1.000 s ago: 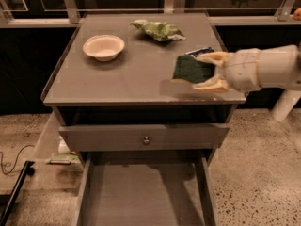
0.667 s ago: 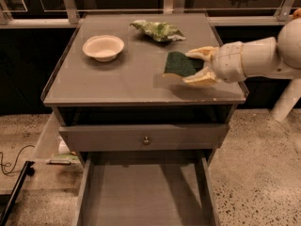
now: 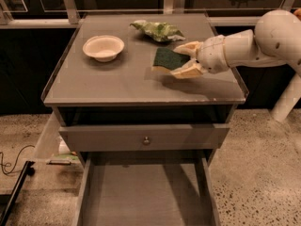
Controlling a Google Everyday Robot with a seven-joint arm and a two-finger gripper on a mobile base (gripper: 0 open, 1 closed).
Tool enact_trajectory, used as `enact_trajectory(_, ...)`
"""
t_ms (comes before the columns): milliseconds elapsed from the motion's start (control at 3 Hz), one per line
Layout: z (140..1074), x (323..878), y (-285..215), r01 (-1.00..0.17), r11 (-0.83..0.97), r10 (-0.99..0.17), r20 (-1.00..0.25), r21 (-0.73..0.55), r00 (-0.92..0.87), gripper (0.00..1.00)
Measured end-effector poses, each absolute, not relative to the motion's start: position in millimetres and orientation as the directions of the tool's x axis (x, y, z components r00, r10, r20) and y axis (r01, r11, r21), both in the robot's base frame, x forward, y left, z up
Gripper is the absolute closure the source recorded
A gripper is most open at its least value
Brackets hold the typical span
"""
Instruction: Pick sponge from middle drawer and place on counter
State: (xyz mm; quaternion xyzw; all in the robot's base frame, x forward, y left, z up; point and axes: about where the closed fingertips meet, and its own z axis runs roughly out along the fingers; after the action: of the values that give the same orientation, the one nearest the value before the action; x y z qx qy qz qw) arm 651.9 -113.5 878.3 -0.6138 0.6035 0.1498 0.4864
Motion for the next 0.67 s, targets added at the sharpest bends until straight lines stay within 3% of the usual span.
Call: enact_trajectory(667,860,677,-112,-0.897,0.298,-0.587,-0.804,-0.328,0.099,1.0)
